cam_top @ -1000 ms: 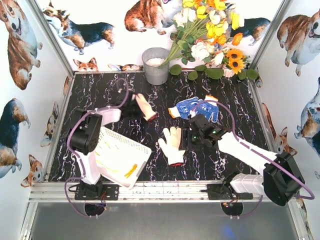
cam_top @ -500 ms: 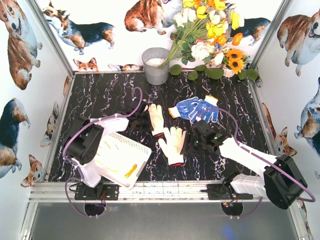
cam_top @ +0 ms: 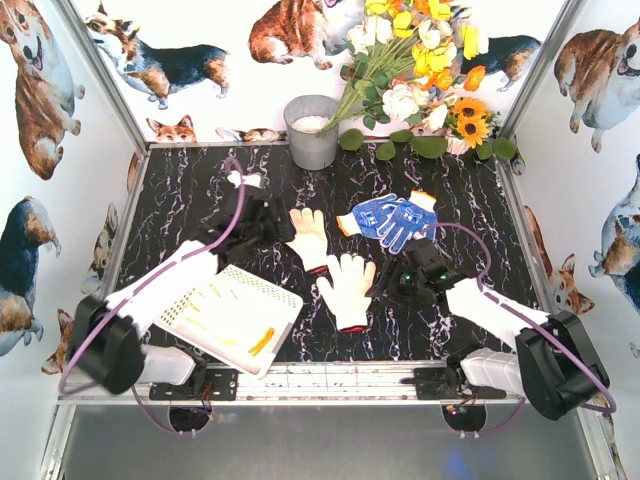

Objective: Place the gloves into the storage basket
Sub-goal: Move the glove to the center of the board, then turn over the glove at the center of the board.

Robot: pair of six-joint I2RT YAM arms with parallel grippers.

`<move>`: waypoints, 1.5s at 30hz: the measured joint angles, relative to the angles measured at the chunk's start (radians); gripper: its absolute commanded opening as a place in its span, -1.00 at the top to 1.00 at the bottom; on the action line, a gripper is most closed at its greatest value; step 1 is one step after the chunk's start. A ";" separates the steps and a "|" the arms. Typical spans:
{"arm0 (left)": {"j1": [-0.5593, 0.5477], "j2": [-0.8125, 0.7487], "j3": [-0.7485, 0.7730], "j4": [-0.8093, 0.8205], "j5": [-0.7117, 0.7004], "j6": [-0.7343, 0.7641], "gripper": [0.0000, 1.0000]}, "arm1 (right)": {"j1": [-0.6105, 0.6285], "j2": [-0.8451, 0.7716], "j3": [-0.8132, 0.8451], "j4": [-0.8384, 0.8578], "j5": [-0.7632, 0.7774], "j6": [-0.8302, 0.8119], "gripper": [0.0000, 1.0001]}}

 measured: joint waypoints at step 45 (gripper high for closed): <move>0.020 -0.425 -0.090 -0.285 -0.224 0.003 -0.76 | 0.243 0.254 0.531 -0.640 0.290 -0.370 -0.04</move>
